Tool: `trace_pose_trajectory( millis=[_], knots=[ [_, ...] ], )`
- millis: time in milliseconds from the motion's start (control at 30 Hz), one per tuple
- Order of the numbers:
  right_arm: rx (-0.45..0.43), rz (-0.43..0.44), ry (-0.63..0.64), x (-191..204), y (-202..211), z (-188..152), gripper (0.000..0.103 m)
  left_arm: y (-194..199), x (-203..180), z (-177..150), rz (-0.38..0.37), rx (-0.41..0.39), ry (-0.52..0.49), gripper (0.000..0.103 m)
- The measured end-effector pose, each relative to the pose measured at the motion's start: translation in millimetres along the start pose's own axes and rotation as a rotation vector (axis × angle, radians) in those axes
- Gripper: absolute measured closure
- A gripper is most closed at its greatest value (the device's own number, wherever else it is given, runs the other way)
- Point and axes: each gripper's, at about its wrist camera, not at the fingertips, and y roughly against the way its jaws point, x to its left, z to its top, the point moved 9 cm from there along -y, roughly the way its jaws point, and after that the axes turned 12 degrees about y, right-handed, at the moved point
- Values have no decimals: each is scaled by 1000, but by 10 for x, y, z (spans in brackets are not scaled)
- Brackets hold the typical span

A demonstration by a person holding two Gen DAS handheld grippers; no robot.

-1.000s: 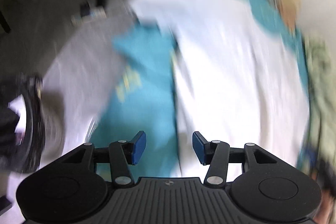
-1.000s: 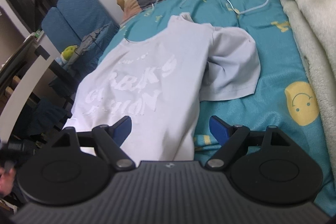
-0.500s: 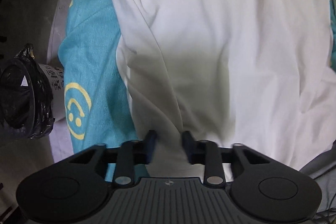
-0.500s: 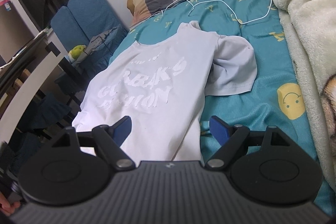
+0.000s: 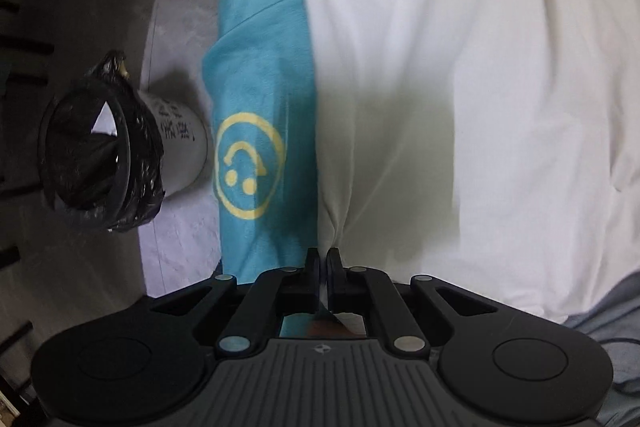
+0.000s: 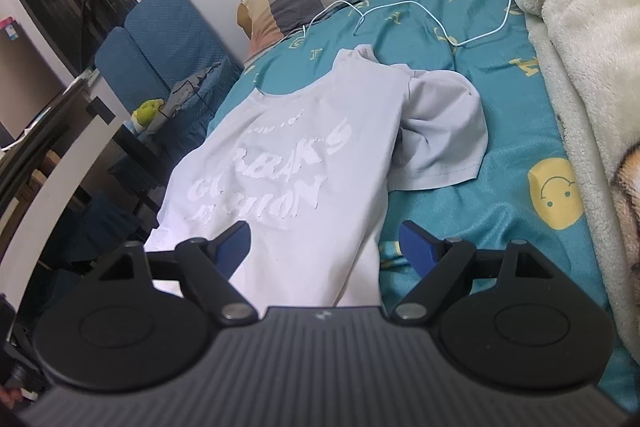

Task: Fold clothes
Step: 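Release the T-shirt and raise the left gripper above the flattened shirt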

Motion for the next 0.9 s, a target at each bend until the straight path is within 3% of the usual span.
trace_pose_trajectory(
  millis=[167,200,300,400,533,667,833,900],
  knots=[
    [-4,-12,18,0,14,4,20,24,-94,23,-36,-18,-9,95],
    [-5,-14,20,2,18,6,20,67,-129,18,-41,-31,-12,90],
    [-11,-17,22,-4,29,25,20,225,-195,26,-49,-100,-35,61],
    [-16,-19,20,-18,44,36,20,393,-331,54,-64,-181,-64,55],
    [-21,-23,18,-34,60,45,20,697,-645,78,-98,-337,-86,38],
    [-36,-31,31,-28,120,57,20,1047,-1120,70,-193,-504,-96,34],
    [-60,-50,42,-52,211,84,20,1311,-1699,118,-324,-659,-96,28],
    [-57,-53,38,-70,208,79,20,1228,-1817,242,-370,-705,-88,27]
  ],
)
